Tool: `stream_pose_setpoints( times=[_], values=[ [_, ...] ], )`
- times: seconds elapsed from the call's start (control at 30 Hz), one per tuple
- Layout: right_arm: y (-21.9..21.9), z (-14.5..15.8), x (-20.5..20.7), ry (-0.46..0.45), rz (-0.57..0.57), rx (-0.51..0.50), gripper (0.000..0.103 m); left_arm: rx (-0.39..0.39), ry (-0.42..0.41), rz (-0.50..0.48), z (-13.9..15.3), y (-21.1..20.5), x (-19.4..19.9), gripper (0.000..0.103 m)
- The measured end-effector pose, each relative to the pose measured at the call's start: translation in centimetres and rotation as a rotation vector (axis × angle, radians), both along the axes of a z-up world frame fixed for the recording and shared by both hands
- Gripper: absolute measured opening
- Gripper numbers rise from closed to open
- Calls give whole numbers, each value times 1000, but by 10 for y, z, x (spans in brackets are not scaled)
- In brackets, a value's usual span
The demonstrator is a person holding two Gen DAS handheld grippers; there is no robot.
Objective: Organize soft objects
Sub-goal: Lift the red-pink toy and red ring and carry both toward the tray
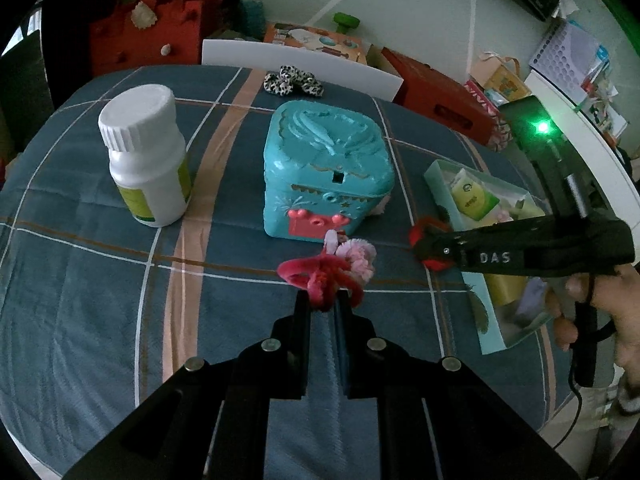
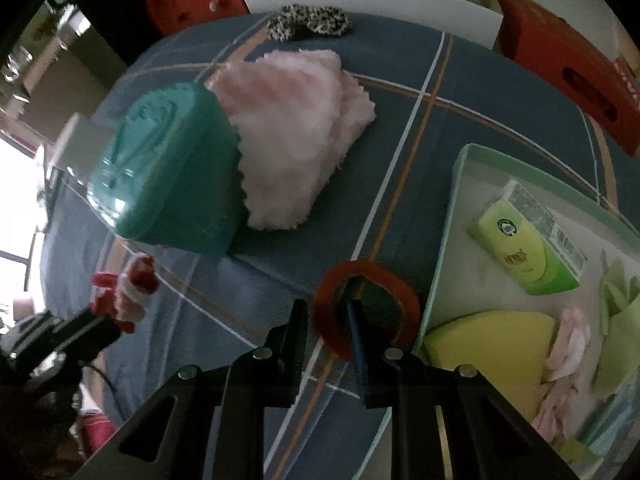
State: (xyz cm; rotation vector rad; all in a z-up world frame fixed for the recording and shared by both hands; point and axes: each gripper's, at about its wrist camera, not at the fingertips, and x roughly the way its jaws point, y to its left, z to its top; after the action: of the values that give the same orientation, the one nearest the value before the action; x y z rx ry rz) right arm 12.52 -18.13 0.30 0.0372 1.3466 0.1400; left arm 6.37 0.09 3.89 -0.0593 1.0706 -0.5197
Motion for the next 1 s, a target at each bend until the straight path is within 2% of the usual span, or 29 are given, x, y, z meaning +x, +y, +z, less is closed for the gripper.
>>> stream_pose_setpoints(
  times=[0.27, 0.33, 0.43, 0.57, 0.73, 1.0],
  values=[
    [5, -15, 9, 14, 15, -30, 22, -1, 13, 7, -6, 2, 4, 12],
    [4, -18, 11, 13, 5, -19, 22, -2, 16, 7, -7, 2, 4, 12],
    [0, -18, 12, 12, -19, 15, 14, -3, 20, 13, -7, 3, 4, 12],
    [-4, -16, 10, 2, -35, 52, 13, -3, 21, 16, -6, 2, 4, 12],
    [-9, -7, 5, -4, -51, 89, 11, 1, 20, 19, -2, 3, 2, 12],
    [-16, 23, -16, -46, -90, 161, 11, 3, 15, 37, 10, 8, -2, 12]
  ],
)
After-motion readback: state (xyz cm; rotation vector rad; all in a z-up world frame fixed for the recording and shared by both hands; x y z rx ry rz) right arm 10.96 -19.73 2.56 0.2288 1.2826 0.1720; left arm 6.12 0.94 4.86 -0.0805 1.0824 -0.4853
